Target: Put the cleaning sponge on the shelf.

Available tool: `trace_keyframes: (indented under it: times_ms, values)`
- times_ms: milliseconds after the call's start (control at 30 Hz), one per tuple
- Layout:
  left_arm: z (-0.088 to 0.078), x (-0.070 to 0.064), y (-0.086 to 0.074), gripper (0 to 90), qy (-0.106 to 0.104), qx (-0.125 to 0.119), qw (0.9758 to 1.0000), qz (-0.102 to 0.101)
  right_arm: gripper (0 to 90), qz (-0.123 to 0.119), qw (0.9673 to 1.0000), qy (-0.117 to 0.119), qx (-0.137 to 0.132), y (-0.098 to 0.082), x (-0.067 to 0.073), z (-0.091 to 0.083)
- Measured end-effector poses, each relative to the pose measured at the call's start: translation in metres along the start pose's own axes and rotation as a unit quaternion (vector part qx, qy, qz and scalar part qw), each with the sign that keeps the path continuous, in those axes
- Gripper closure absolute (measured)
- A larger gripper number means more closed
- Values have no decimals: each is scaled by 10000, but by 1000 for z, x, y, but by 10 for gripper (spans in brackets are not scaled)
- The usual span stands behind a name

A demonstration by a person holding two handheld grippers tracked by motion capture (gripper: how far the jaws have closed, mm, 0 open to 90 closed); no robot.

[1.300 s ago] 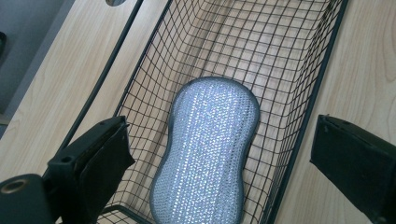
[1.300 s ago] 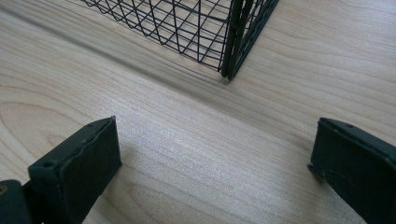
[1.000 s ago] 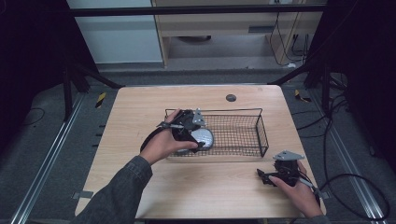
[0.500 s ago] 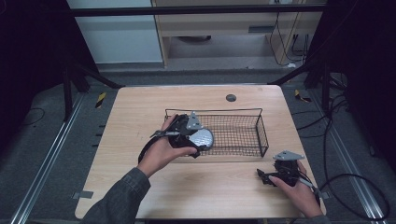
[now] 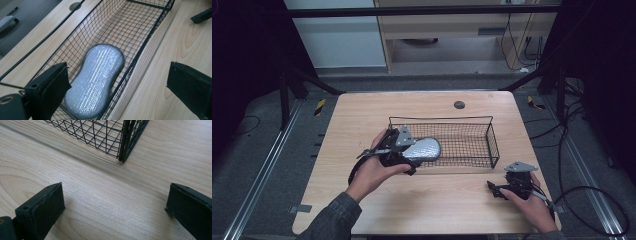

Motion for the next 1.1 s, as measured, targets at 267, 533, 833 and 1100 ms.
trace_keyframes:
  times_ms: [267, 533, 833, 1100]
  values:
    - [-13, 14, -18, 32, 214, -94, 9993, -295, 17, -5, 10000, 1, -2, 0, 0, 0]
    - [-24, 31, -45, 31, 425, -145, 9968, -664, 17, -7, 10000, -4, 3, -1, 1, 0]
    - [-34, 47, -77, 31, 603, -52, 9938, -938, 17, -5, 10000, -5, 3, -1, 1, 0]
    - [-38, 58, -102, 31, 788, 120, 9909, -1086, 17, -10, 10000, -1, 0, -1, 1, 0]
Point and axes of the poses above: each handheld gripper's, and its own axes: z roughly forward along the jaws, y roughly out of its top, x roughly to its left, the point moved 3 cm from there along z, roughly forward along the jaws, and after that the axes turned 9 degrees about y, right-handed, at the moved point
